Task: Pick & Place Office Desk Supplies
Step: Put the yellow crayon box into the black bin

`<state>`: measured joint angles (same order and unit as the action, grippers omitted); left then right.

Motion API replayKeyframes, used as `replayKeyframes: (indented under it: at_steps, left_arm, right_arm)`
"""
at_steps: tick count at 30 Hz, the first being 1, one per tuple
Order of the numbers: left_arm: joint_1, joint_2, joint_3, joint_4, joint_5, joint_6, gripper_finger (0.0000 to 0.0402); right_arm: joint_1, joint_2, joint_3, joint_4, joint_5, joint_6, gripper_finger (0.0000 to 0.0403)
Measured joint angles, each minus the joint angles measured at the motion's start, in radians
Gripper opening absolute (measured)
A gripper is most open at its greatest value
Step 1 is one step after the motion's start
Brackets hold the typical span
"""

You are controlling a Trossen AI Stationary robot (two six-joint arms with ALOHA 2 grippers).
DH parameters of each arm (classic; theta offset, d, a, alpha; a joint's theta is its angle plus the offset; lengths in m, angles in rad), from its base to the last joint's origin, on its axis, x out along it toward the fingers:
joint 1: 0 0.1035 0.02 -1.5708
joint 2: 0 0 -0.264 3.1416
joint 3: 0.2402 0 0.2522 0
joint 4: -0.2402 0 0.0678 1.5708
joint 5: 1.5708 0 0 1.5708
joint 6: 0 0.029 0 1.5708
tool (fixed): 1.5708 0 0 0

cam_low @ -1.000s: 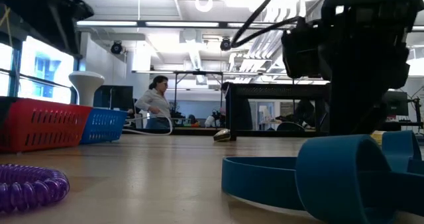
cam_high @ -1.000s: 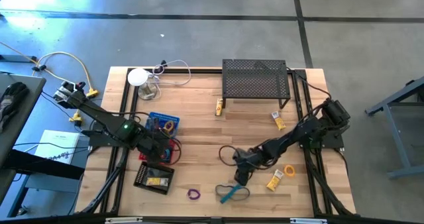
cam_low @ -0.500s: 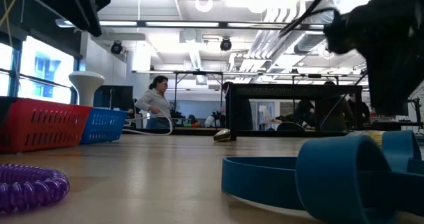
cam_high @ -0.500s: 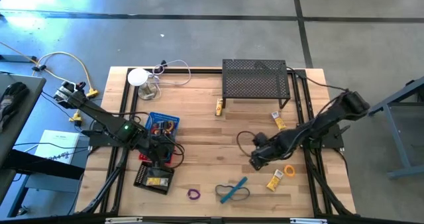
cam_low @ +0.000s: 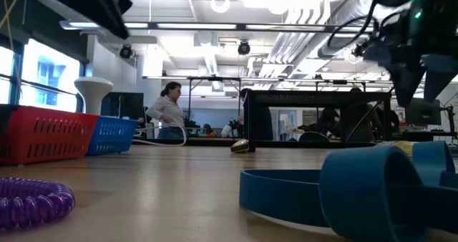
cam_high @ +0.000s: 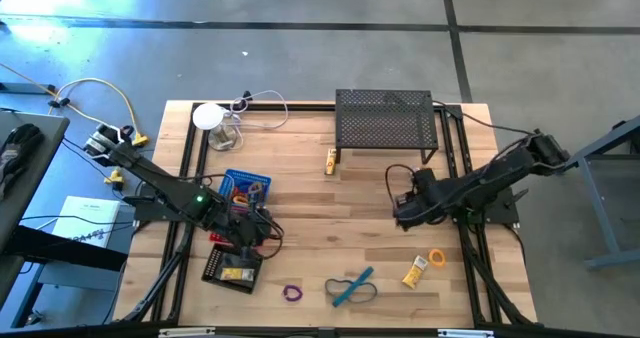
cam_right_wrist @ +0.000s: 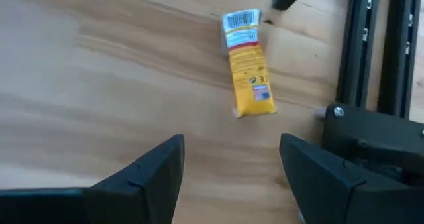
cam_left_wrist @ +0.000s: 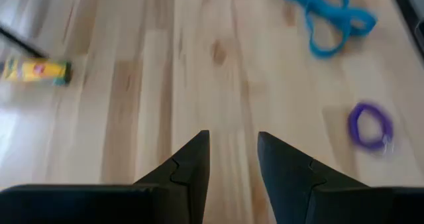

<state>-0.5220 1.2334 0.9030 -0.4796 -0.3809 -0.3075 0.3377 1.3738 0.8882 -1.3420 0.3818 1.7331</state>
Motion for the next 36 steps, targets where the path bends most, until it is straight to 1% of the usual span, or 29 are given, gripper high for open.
replayKeyframes:
  at_steps: [5,9,13,18,27,31,36]
  left_arm:
    - [0.000,0.060,-0.025,0.116,0.000,0.006,0.0120]
    - [0.000,0.112,-0.028,0.117,0.000,0.007,0.0120]
    - [0.000,0.155,-0.029,0.117,0.009,0.011,0.0120]
    - [0.000,0.185,-0.029,0.117,0.013,0.016,0.0120]
    - [-0.005,0.187,-0.029,0.118,0.014,0.016,0.0120]
    - [-0.013,0.187,-0.029,0.117,0.015,0.016,0.0120]
    - [-0.021,0.187,-0.029,0.118,0.016,0.023,0.0120]
  right_arm:
    - [-0.112,0.024,-0.069,-0.004,-0.042,-0.014,0.0238]
    - [-0.192,0.021,-0.140,0.028,-0.051,-0.051,0.0238]
    - [-0.258,0.021,-0.174,0.071,-0.062,-0.123,0.0238]
    - [-0.312,0.021,-0.211,0.219,-0.063,-0.224,0.0238]
    - [-0.404,0.021,-0.300,0.357,-0.064,-0.309,0.0238]
    - [-0.418,0.016,-0.359,0.471,-0.083,-0.349,0.0238]
    - [-0.410,0.015,-0.370,0.484,-0.080,-0.360,0.0238]
